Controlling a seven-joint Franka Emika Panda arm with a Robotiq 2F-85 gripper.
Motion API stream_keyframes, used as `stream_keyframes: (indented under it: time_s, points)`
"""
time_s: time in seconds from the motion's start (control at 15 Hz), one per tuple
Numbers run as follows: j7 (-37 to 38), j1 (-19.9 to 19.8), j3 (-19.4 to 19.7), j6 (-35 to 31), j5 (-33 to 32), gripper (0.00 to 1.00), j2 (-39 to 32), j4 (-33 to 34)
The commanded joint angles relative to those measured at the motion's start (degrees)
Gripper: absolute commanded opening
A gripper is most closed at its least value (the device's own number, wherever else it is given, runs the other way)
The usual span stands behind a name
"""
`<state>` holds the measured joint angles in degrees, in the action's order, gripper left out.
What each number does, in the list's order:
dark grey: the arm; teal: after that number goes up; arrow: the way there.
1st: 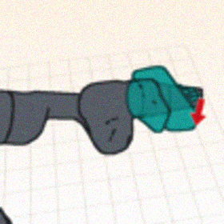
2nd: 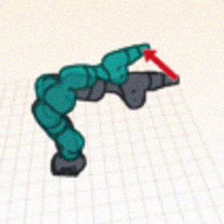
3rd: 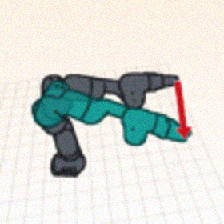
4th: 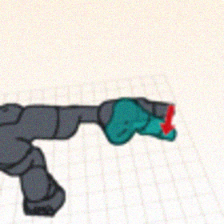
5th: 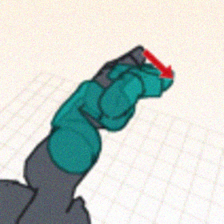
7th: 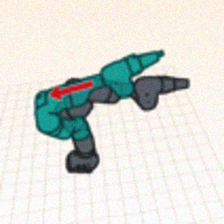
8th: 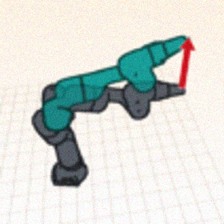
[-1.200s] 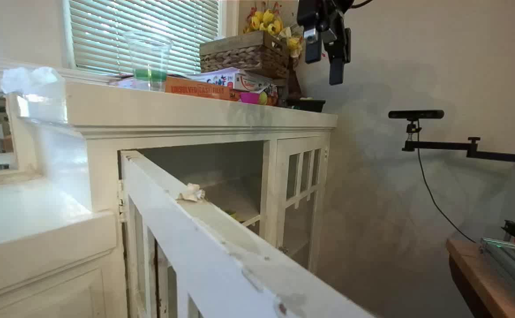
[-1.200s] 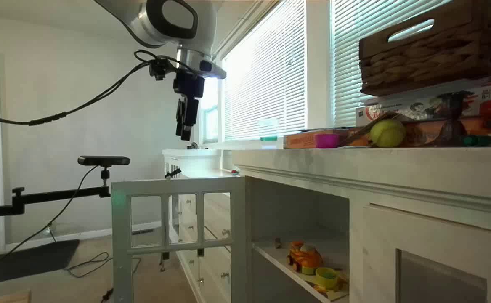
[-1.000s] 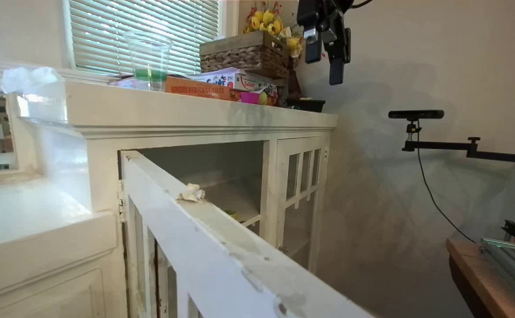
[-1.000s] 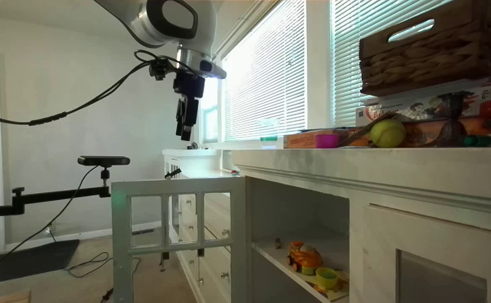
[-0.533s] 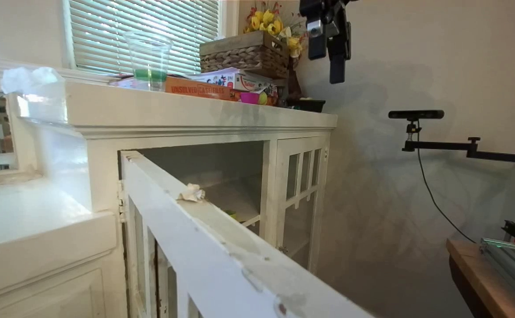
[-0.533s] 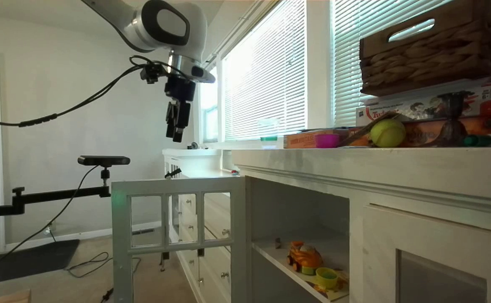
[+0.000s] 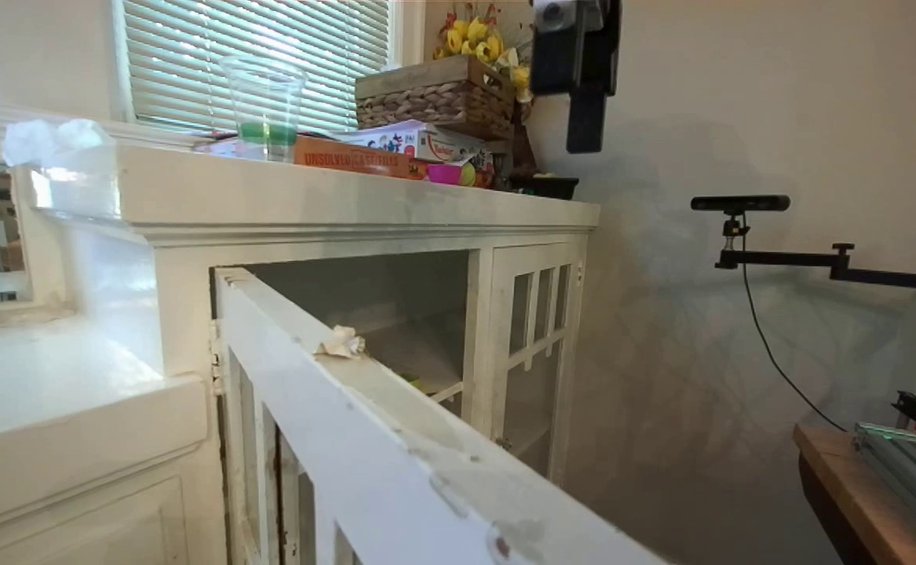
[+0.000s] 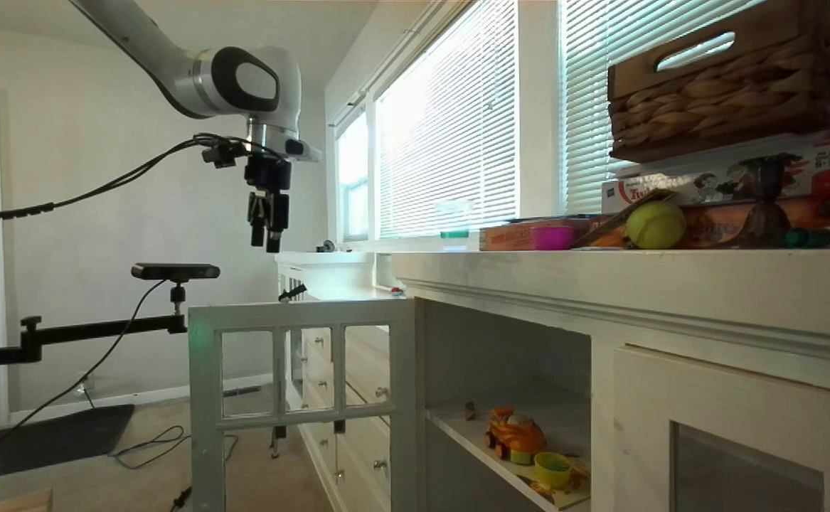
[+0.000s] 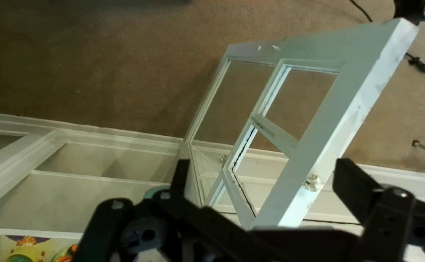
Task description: Close the left door of the cabinet on the right.
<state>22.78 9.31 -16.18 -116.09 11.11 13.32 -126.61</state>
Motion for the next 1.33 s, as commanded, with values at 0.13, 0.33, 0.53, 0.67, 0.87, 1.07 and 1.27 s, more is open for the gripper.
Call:
stream_keyframes:
  time_s: [0.13, 0.33, 0.53, 0.67, 0.87, 1.07, 1.27]
  points:
    - [12.55, 0.74, -2.57, -4.89, -3.88, 1.00, -4.93, 0.04]
    - [15.67, 2.20, -3.04, -2.80, -2.49, 1.00, -7.00, 1.20]
    - [18.55, 3.91, -3.84, -4.37, -3.24, 1.00, -8.57, 1.69]
    - [16.22, 4.17, -2.87, -4.59, -2.27, 1.00, -7.09, 0.07]
    - [16.35, 4.56, -2.80, -4.74, -2.25, 1.00, -7.26, 0.07]
    - [16.30, 4.45, -2.46, -4.74, -2.24, 1.00, -7.25, 0.07]
    - [22.12, 4.61, -3.09, -5.00, -2.48, 1.00, -8.90, 1.54]
